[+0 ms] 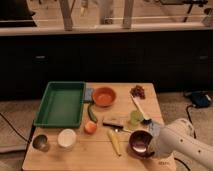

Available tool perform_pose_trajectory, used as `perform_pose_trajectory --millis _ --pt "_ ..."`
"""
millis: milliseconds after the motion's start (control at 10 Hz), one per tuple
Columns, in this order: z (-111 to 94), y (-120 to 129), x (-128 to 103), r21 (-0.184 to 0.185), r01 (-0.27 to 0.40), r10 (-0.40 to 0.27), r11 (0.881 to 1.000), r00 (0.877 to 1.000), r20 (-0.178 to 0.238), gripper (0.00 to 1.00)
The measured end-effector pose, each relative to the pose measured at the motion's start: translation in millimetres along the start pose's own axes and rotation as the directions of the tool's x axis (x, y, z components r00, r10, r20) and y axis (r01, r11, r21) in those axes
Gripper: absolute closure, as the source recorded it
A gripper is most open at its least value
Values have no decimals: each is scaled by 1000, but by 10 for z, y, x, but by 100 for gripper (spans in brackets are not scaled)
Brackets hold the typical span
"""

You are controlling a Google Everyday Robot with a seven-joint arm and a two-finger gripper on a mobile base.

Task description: Stack bowls into tray

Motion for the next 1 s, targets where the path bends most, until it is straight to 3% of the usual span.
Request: perform_pose_trajectory --millis 400,1000 --pt "-283 -100 20 66 10 -9 998 1000 -16 100" --pt "-711 -269 137 147 9 2 989 997 -77 100"
